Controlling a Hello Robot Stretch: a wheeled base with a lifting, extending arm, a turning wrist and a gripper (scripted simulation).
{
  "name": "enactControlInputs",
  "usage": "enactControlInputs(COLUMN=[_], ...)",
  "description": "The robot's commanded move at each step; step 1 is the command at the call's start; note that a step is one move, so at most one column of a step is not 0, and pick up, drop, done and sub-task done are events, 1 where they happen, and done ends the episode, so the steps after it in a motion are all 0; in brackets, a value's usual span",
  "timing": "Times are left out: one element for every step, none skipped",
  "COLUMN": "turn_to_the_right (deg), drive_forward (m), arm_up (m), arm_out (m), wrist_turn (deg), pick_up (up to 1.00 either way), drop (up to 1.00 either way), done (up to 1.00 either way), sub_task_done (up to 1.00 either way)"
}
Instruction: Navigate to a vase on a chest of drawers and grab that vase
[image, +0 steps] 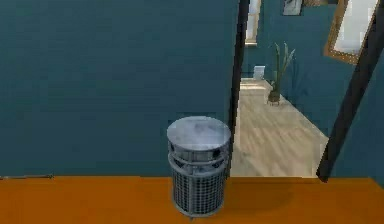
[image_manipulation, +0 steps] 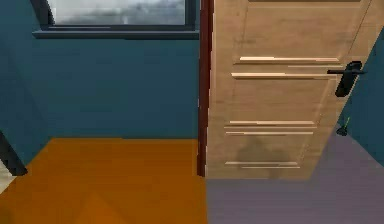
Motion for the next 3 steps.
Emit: enactControlInputs(turn_to_the_right=[-27.0,0.0,-21.0], drive_forward=[0.0,0.1,0.0], arm_up=[0.0,0.0,0.0], arm_out=[0.0,0.0,0.0], wrist_turn=[0.0,0.0,0.0], pick_up=[0.0,0.0,0.0], drop=[0.0,0.0,0.0], done=[0.0,0.0,0.0], sub_task_done=[0.0,0.0,0.0])
